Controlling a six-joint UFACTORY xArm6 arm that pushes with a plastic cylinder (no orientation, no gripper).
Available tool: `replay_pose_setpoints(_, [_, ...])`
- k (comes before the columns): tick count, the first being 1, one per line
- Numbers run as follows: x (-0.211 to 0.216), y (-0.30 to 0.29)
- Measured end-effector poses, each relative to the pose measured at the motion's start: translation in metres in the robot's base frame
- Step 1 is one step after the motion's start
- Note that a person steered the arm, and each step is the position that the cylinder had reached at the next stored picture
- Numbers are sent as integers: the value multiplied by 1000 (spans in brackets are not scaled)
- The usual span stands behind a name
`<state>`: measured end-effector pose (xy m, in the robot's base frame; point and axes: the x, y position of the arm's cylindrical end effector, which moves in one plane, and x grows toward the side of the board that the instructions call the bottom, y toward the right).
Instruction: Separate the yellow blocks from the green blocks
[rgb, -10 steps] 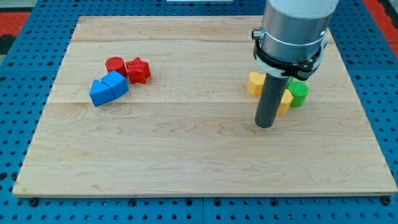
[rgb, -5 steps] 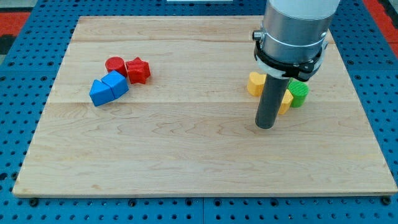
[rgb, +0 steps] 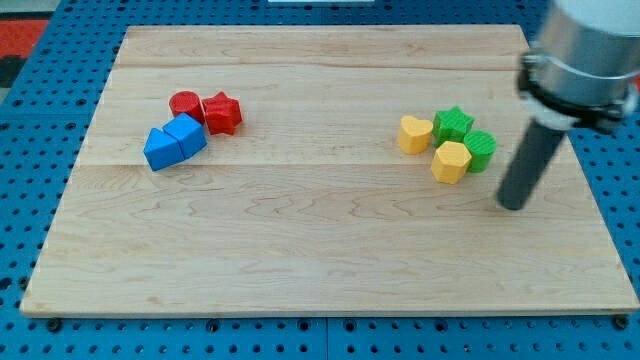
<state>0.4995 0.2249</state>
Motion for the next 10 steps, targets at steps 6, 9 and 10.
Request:
replay_pose_setpoints(6, [-91, -144])
replay_pose_setpoints(9, [-177, -102])
replay_pose_setpoints(10, [-141, -78])
